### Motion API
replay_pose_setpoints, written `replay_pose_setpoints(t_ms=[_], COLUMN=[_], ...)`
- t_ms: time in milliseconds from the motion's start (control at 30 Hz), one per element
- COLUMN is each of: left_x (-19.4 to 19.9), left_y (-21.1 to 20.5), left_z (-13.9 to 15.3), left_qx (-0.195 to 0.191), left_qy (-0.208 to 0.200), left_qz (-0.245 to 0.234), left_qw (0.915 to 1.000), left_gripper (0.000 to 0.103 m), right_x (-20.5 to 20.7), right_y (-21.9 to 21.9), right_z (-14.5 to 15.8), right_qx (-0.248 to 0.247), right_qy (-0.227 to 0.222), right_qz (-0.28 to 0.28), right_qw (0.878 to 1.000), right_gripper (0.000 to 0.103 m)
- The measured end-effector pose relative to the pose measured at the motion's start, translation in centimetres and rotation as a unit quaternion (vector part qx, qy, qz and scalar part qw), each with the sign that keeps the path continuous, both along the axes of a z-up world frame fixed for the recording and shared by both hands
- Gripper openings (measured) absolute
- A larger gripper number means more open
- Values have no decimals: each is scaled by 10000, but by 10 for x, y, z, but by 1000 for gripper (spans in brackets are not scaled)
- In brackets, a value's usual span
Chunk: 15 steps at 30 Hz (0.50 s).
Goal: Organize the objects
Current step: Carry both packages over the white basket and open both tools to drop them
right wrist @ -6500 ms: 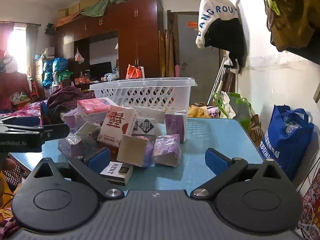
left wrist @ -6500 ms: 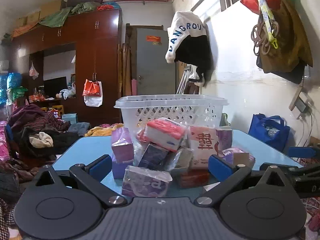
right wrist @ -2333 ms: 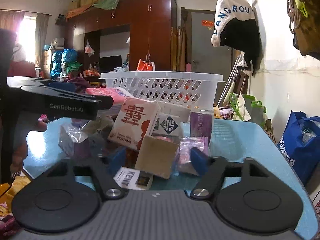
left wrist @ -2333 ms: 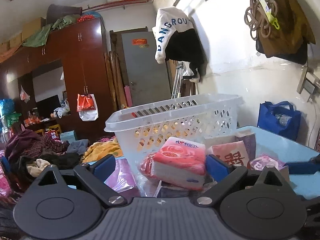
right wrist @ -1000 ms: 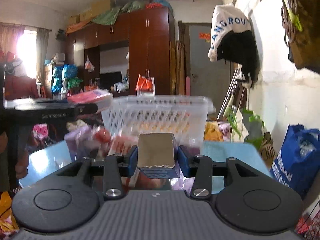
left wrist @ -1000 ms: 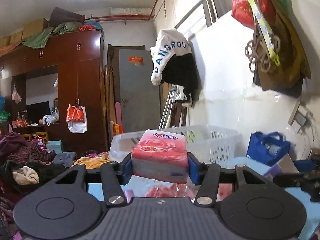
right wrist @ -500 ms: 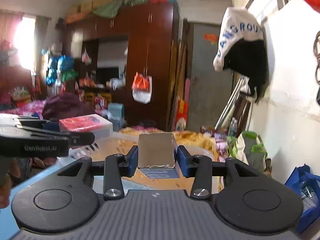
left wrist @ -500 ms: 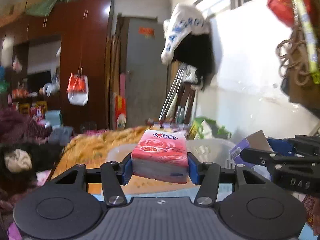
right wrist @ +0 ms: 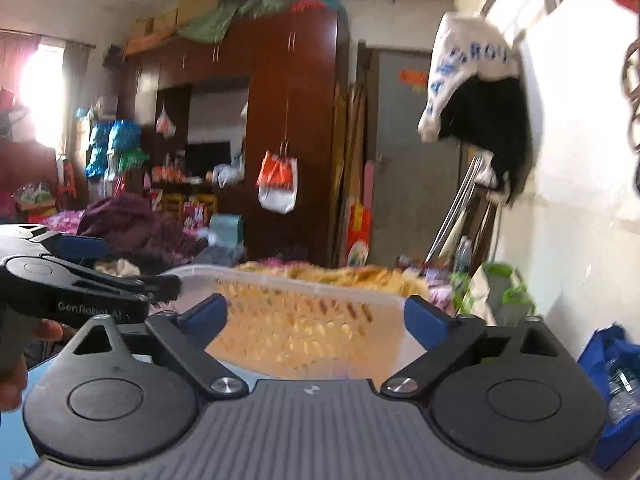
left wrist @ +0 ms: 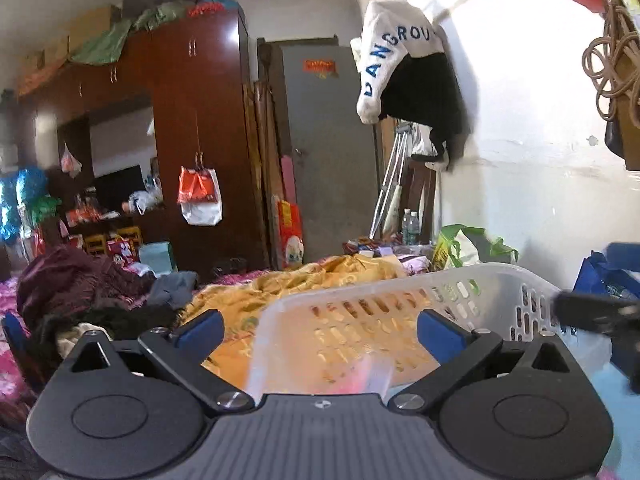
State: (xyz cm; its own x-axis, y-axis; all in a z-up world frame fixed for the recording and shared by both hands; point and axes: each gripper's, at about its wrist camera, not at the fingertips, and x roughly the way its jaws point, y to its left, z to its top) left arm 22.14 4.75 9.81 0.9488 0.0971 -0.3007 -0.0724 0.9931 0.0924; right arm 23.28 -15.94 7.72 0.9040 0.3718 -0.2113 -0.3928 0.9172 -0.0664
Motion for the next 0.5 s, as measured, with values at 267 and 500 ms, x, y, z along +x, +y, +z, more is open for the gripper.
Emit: replay_pose_setpoints(t_ms=[267, 500], left_x=[-96, -187], left_y=[29, 35], left_z=[-26, -89], left_qx=[-336, -433], left_qy=[-362, -862], left_qz=[-448, -355], left_qw=[9978, 9947], left_gripper=[103, 100], right_x=[-86, -130], right_y=[-47, -50], right_z=[-51, -108], right_qx=[587, 760], right_qy=[-13, 244], right_qz=[154, 206], right_qw=[9982, 9966], right_gripper=[103, 103])
